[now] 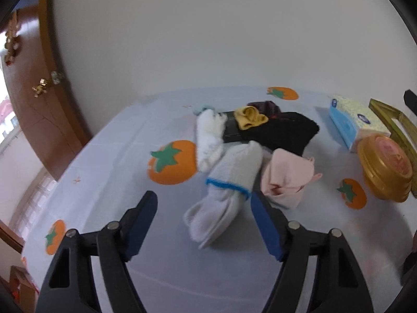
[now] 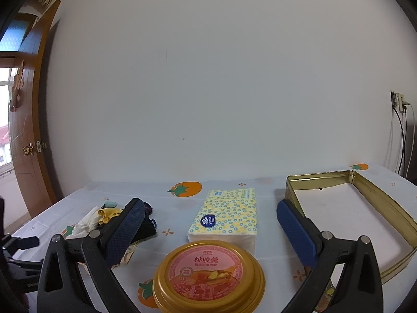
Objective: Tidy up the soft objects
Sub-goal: 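Grasp the white knit glove with the left tool while the right tool grasps the pink cloth, then carry the glove and pink cloth to the gold tray and release both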
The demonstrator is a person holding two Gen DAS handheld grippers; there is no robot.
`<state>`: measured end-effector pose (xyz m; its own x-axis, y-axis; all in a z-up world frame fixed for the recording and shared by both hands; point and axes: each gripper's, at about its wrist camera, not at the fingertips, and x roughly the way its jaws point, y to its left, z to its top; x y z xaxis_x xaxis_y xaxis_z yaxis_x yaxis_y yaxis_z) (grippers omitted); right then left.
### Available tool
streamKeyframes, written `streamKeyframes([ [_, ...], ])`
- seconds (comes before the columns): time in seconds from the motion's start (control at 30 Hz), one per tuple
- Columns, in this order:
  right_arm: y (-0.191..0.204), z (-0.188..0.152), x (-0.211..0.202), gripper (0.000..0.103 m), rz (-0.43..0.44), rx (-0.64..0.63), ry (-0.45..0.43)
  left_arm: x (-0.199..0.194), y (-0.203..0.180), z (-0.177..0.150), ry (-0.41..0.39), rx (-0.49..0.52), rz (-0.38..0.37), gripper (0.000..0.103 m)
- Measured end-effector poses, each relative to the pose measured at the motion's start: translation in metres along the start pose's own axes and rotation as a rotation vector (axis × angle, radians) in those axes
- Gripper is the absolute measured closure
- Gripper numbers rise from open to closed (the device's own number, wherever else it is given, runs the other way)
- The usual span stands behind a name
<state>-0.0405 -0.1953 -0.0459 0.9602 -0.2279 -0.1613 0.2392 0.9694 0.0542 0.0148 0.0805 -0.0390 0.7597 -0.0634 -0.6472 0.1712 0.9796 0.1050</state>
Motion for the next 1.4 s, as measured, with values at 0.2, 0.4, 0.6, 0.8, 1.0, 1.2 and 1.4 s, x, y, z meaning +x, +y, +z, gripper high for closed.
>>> streamKeyframes([
  [0.2,0.001,0.000,0.000,0.001,0.000,-0.004,0.003,0.025,-0.003,0.028,0.031,-0.008,0.015,0.032],
  [0.4,0.002,-0.001,0.002,0.001,0.017,-0.009,0.015,0.050,-0.021,0.030,0.095,0.046,-0.022,0.054],
  [0.6,0.009,-0.005,0.006,0.001,0.088,-0.024,0.053,0.032,-0.011,0.029,0.023,-0.010,-0.007,0.074],
  [0.8,0.024,-0.009,0.006,0.003,0.214,-0.065,0.084,-0.019,0.024,0.013,-0.208,-0.192,-0.009,0.074],
  [1.0,0.057,-0.015,0.011,0.028,0.353,-0.142,0.156,-0.064,0.024,-0.004,-0.400,-0.203,-0.073,0.074],
  [1.2,0.106,-0.029,0.042,0.052,0.475,-0.168,0.359,-0.087,0.030,-0.017,-0.473,-0.250,-0.044,0.074],
  [1.4,0.150,-0.050,0.071,0.054,0.512,-0.233,0.546,-0.083,0.033,-0.020,-0.476,-0.292,0.001,0.074],
])
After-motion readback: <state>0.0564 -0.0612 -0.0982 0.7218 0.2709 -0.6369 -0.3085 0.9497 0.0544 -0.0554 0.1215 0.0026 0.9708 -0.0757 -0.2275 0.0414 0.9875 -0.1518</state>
